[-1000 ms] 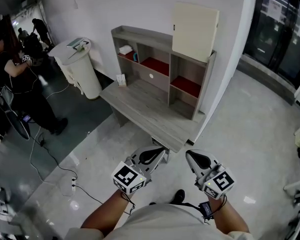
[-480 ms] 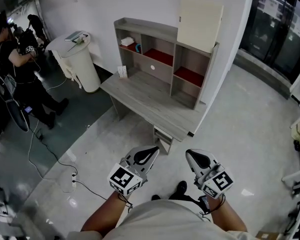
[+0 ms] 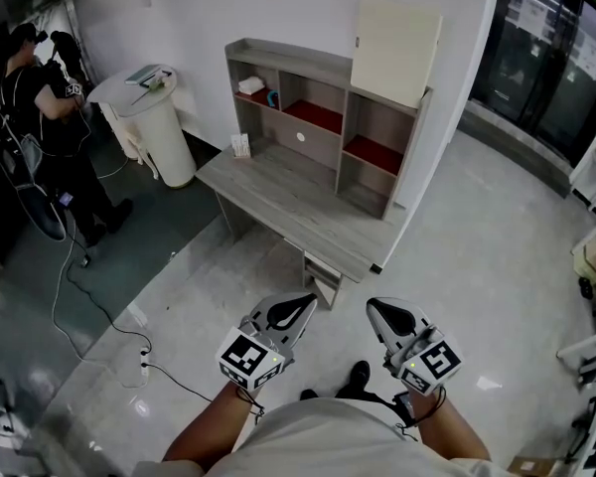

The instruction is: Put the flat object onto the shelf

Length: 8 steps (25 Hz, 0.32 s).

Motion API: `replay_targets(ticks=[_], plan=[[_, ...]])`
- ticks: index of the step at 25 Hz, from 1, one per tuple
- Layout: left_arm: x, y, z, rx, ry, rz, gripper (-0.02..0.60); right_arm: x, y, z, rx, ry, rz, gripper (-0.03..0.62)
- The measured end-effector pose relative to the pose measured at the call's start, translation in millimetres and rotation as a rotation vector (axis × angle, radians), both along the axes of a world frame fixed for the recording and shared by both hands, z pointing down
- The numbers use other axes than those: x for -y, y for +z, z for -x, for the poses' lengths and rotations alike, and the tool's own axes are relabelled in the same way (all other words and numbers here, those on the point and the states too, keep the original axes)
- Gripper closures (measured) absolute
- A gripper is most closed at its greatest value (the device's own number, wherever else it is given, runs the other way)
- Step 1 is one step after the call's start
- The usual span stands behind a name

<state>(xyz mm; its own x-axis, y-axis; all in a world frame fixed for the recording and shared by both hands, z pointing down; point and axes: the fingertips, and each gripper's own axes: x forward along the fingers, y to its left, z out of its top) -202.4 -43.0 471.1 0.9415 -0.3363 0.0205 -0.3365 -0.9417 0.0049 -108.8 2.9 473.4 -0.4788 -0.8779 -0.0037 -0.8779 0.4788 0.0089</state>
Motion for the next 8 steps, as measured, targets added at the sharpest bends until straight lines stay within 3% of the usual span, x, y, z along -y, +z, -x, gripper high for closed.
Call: replay_targets(ticks=[8], plan=[[5.1, -3.0, 1.6, 0.002, -0.005, 0.006, 0.566, 2.2, -1.7, -1.3, -0.003, 0.004, 0.006, 0.574]])
